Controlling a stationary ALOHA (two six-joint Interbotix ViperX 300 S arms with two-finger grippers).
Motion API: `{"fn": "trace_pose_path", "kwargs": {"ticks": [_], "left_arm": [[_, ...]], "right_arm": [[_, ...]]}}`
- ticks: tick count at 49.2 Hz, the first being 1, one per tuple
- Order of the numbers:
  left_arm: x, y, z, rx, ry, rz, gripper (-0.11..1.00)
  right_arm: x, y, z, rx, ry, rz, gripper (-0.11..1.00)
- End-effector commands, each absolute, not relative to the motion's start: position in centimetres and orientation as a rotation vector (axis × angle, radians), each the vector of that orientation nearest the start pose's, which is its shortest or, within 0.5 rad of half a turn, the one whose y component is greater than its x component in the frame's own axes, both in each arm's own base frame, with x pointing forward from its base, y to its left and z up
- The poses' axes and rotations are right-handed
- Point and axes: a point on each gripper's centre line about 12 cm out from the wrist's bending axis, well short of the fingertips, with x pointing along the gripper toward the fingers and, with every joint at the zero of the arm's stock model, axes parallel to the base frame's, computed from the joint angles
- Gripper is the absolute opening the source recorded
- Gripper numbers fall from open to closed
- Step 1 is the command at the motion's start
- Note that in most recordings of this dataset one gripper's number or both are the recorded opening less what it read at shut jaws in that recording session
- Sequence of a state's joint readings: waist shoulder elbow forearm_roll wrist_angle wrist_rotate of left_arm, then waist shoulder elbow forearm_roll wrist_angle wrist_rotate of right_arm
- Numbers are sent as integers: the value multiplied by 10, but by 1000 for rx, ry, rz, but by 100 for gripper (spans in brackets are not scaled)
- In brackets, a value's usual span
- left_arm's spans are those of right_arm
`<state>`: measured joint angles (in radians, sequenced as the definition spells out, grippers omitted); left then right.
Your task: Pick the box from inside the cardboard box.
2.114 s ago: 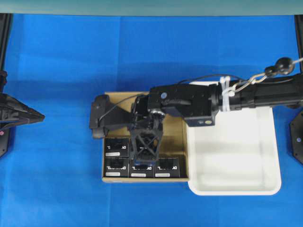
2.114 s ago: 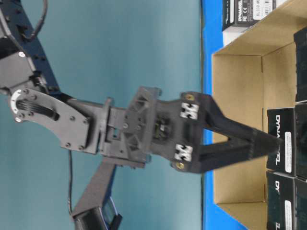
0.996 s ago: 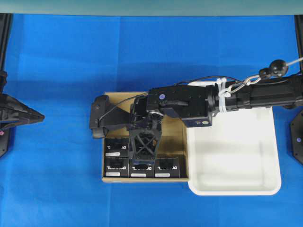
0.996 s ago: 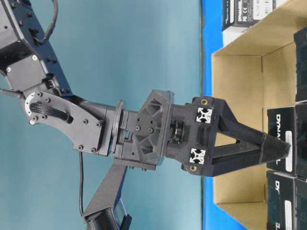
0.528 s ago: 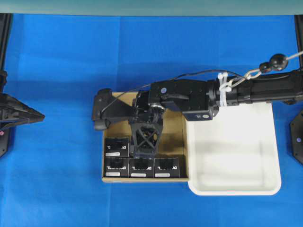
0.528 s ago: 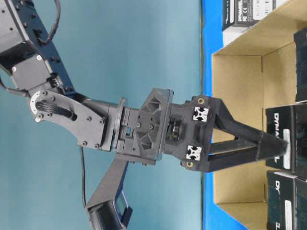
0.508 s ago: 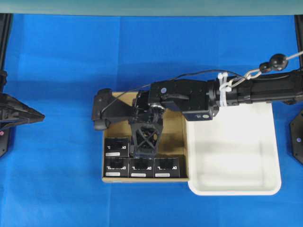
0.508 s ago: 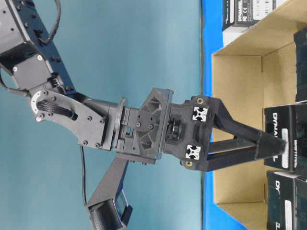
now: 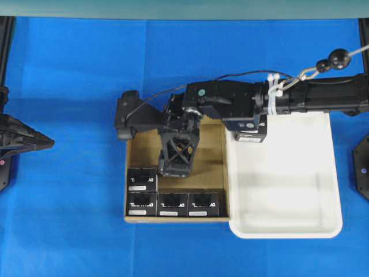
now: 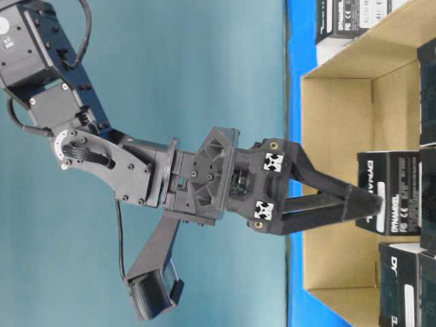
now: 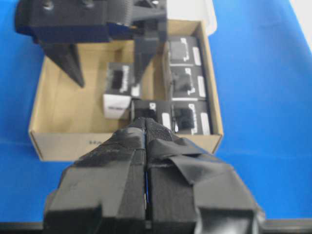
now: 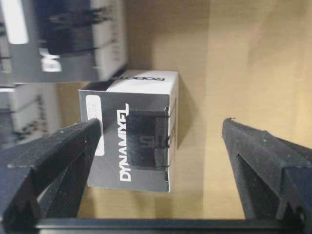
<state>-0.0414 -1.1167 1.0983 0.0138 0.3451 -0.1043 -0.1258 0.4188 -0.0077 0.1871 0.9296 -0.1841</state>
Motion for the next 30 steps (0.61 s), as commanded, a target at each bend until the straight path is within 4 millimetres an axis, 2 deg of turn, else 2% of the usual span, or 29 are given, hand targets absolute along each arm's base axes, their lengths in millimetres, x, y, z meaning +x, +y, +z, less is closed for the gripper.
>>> {"fn": "trace_pose_path", "kwargs": {"ticks": [1, 20, 30], "left_arm": [[171, -6, 283, -82, 322, -18, -7], [171, -6, 283, -82, 322, -18, -7], [170, -6, 283, -82, 322, -18, -7]], "right_arm": [[477, -52, 142, 118, 1319, 58, 98], [474, -71, 142, 100, 1317, 60, 98], [474, -72, 143, 97, 1317, 62, 98]]}}
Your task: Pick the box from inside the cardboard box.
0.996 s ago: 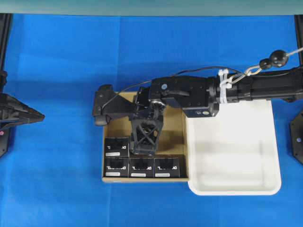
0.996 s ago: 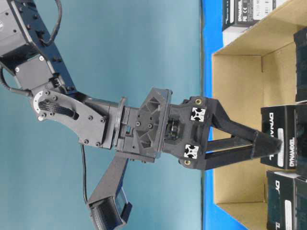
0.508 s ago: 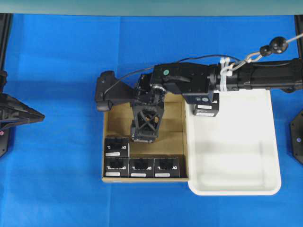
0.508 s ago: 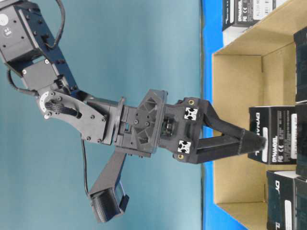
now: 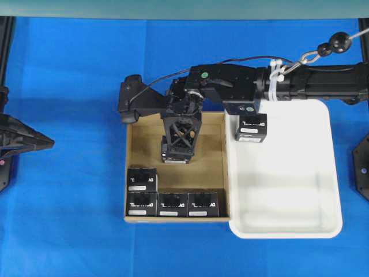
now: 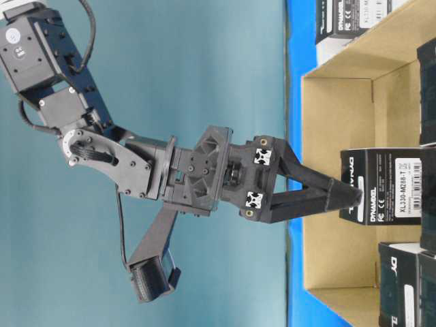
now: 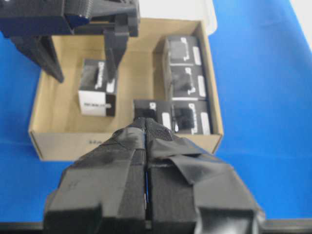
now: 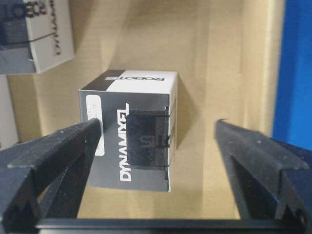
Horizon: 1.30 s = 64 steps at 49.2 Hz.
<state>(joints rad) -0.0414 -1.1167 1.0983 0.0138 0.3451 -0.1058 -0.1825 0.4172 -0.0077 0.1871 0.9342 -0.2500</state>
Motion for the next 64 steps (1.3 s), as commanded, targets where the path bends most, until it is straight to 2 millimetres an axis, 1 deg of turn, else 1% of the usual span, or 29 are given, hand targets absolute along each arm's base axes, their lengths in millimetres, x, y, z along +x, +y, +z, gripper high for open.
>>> {"fn": "trace_pose_path", "kwargs": {"ticks": [1, 6, 11, 25, 29, 36, 47, 54, 60, 64], "left_arm": [[170, -6, 283, -84, 320, -18, -7], [170, -6, 283, -82, 320, -18, -7], [170, -6, 283, -84, 320, -18, -7], [170, -6, 285, -84, 313, -18, -7], [169, -6, 286, -84, 311, -18, -7], [169, -6, 286, -82, 310, -20, -7], [169, -6, 286, -82, 308, -19, -7], [169, -6, 286, -82, 309, -19, -7], [169, -6, 286, -82, 309, -19, -7], [169, -6, 286, -82, 308, -19, -7]], "right_arm": [[474, -72, 143, 98, 1319, 62, 98], [475, -70, 144, 95, 1316, 64, 98], [477, -69, 149, 103, 1304, 65, 98], [482, -67, 182, 111, 1315, 85, 98], [483, -64, 195, 134, 1322, 95, 98], [482, -62, 230, 145, 1319, 105, 98], [472, -59, 305, 138, 1249, 104, 98], [461, -54, 347, 125, 1236, 116, 98], [455, -52, 375, 122, 1222, 118, 98], [456, -53, 387, 124, 1190, 109, 98]]}}
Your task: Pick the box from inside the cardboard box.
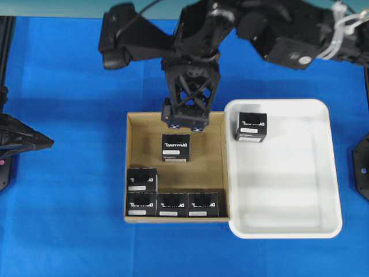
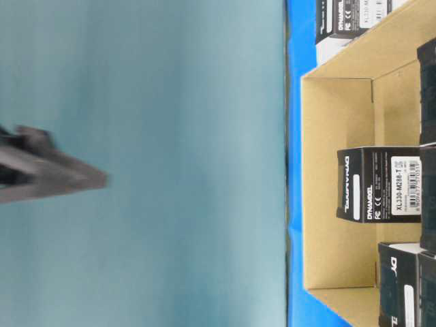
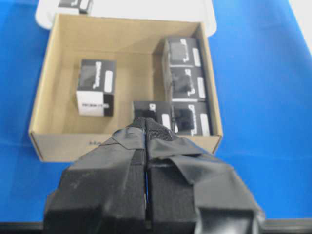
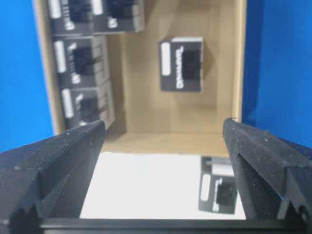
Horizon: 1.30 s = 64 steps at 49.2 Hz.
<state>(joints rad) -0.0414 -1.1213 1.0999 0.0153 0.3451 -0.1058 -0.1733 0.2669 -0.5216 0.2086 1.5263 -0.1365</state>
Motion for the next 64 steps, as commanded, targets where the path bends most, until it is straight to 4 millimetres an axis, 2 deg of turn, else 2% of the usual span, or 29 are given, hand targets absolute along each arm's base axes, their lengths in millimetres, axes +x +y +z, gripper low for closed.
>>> {"fn": "trace_pose_path", "kwargs": {"ticks": [1, 27, 37, 47, 57, 64], "left_arm": [[169, -6, 286, -82, 308, -20, -7], [169, -7, 288, -82, 304, -25, -7], [168, -7, 289, -82, 296, -25, -7], [167, -7, 290, -82, 291, -26, -7], [167, -7, 290, -81, 291, -26, -7], [167, -7, 289, -80, 294, -26, -7]], "right_arm": [[456, -52, 389, 123, 1184, 110, 98], [459, -51, 388, 119, 1193, 97, 98], [460, -51, 378, 116, 1224, 87, 98], [464, -50, 337, 66, 1275, 42, 98], [466, -52, 277, 60, 1288, 27, 98], [466, -51, 242, 64, 1286, 20, 98]]}}
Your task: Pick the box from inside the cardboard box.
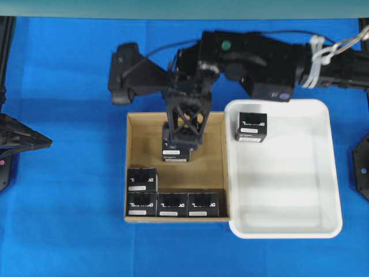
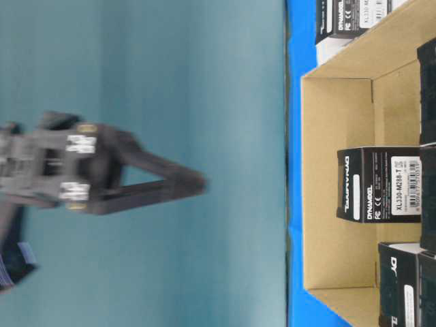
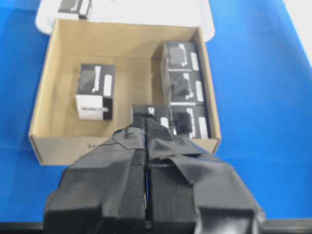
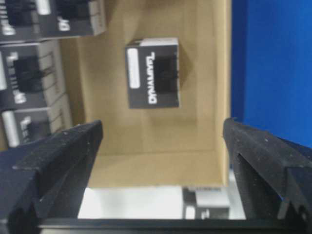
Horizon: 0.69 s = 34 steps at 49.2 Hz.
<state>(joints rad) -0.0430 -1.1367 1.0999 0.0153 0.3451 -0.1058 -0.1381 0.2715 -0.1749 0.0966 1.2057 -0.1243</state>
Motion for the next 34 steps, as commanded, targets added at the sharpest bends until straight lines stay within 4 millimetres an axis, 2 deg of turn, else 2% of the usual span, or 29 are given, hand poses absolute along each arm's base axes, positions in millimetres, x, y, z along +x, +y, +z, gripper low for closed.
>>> {"fn": "trace_pose_path", "kwargs": {"ticks": [1, 16, 34], "left_arm": [[167, -7, 289, -80, 297, -25, -7], [168, -7, 288, -82, 299, -25, -7], [168, -7, 287, -82, 304, -25, -7]], "right_arm": [[466, -52, 238, 66, 1285, 17, 98], [460, -52, 188, 51, 1252, 8, 99], [461, -43, 160, 0, 1255, 49, 100]]}}
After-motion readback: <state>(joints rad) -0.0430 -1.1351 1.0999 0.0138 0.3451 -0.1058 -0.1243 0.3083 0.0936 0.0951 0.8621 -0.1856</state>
